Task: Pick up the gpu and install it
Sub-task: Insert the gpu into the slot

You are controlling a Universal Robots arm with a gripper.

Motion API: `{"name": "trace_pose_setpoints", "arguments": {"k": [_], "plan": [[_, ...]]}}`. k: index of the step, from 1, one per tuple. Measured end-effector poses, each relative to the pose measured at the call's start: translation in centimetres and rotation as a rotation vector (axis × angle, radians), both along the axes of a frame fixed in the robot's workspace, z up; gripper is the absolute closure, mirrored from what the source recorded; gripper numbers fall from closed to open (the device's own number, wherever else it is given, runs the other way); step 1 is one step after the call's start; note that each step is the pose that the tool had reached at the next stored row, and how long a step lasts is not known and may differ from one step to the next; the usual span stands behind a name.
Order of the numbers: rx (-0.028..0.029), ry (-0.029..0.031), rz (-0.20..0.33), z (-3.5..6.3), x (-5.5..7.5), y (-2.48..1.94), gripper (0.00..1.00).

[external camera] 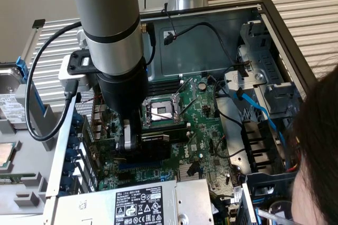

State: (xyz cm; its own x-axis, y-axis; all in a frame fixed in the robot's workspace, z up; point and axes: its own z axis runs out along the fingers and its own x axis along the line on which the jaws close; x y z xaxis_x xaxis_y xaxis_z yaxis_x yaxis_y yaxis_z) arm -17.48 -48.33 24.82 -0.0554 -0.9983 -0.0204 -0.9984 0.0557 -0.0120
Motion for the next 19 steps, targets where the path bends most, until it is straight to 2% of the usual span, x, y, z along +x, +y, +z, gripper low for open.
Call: {"name": "trace_pose_setpoints", "arguments": {"k": [19], "plan": [[-0.0005, 0.0001, 0.005, 0.19, -0.19, 0.0, 0.73]]}}
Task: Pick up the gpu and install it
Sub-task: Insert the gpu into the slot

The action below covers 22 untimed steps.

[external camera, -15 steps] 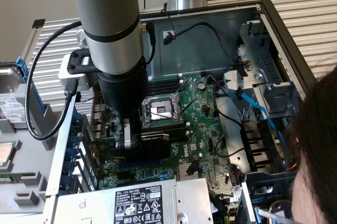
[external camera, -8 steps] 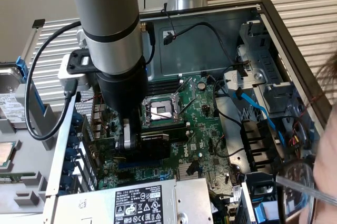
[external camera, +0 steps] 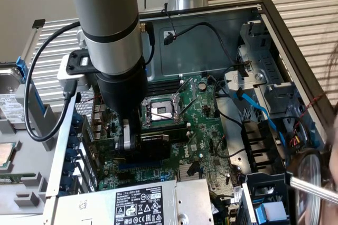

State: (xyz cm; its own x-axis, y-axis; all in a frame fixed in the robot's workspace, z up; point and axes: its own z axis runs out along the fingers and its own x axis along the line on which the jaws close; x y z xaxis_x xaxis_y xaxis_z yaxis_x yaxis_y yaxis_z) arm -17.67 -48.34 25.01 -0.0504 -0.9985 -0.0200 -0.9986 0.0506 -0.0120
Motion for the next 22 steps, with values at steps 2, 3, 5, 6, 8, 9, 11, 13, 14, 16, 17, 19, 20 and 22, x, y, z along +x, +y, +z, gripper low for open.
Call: {"name": "trace_pose_setpoints", "arguments": {"k": [2, 3, 5, 6, 8, 9, 11, 13, 14, 16, 17, 19, 20, 22], "plan": [[0.0001, -0.0002, 0.003, 0.0, -0.1, 0.0, 0.73], [0.0002, -0.0001, 0.005, -0.01, -0.1, 0.0, 0.73], [0.0001, -0.0001, 0.01, 0.0, -0.1, 0.0, 0.73], [0.0, -0.0001, 0.012, 0.0, -0.1, -0.01, 0.73], [0.0001, 0.0001, 0.013, 0.0, -0.1, -0.1, 0.73], [0.0, 0.0007, 0.013, 0.01, 0.0, -0.22, 0.73], [-0.0001, 0.0009, 0.013, 0.03, 0.4, -0.44, 0.73], [0.0005, 0.0005, 0.013, 0.03, 0.8, -0.49, 0.73], [0.0008, 0.0005, 0.013, 0.03, 0.9, -0.5, 0.73], [0.0012, 0.0002, 0.013, 0.02, 0.9, -0.5, 0.73], [0.0014, 0.0001, 0.013, 0.02, 0.9, -0.49, 0.73], [0.0019, -0.0005, 0.014, 0.17, 0.9, -0.46, 0.73], [0.0018, -0.0003, 0.014, 0.33, 0.9, -0.45, 0.73], [-0.0006, -0.0001, 0.014, 0.64, 0.9, -0.45, 0.73]]}}
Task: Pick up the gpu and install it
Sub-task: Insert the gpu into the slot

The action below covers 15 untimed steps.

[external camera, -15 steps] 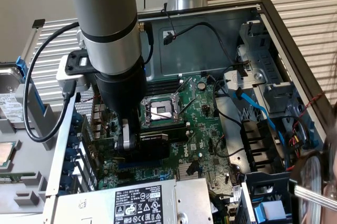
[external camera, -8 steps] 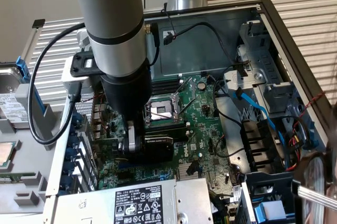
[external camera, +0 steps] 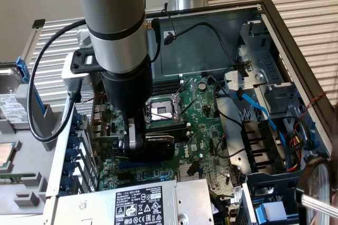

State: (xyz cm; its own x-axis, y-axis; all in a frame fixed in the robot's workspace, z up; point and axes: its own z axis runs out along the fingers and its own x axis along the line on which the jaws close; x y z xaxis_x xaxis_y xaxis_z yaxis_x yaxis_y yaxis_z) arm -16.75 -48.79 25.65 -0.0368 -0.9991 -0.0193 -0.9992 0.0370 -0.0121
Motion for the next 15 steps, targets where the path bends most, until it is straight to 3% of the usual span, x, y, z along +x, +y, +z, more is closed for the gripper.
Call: {"name": "trace_pose_setpoints", "arguments": {"k": [1, 8, 11, 13, 15], "plan": [[-0.0015, -0.0001, 0.0, 0.13, 0.0, 0.01, 0.73], [-0.0285, -0.0001, 0.0, 1.4, 0.0, 0.04, 0.73], [-0.041, 0.0002, 0.0, 1.49, 0.0, 0.45, 0.73], [-0.0425, 0.0002, 0.0, 1.49, -0.1, 0.87, 0.73], [-0.0426, 0.0001, 0.0, 1.49, -0.1, 0.95, 0.73]]}}
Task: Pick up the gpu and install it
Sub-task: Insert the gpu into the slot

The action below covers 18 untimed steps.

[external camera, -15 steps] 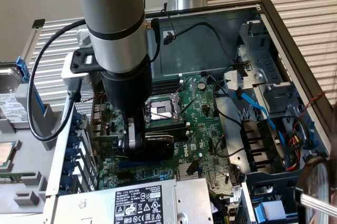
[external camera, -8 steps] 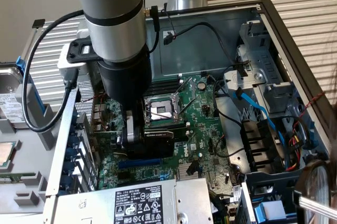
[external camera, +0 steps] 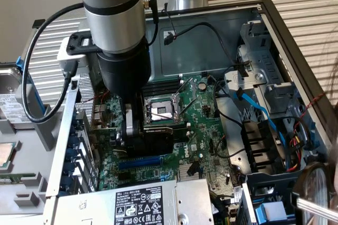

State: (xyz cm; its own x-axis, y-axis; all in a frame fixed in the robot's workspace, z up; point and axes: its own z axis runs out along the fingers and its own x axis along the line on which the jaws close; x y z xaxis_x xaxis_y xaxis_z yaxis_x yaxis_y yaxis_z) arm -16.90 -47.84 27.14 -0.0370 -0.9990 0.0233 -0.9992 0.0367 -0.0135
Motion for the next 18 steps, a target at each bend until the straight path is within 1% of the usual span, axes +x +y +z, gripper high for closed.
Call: {"name": "trace_pose_setpoints", "arguments": {"k": [4, 10, 18], "plan": [[-0.0002, 0.0, 0.0, 0.0, -0.07, 0.01, 0.73], [-0.0001, -0.0003, 0.0, 0.0, -0.7, 0.05, 0.73], [-0.0001, -0.0002, 0.0, 0.0, -0.73, 0.04, 0.73]]}}
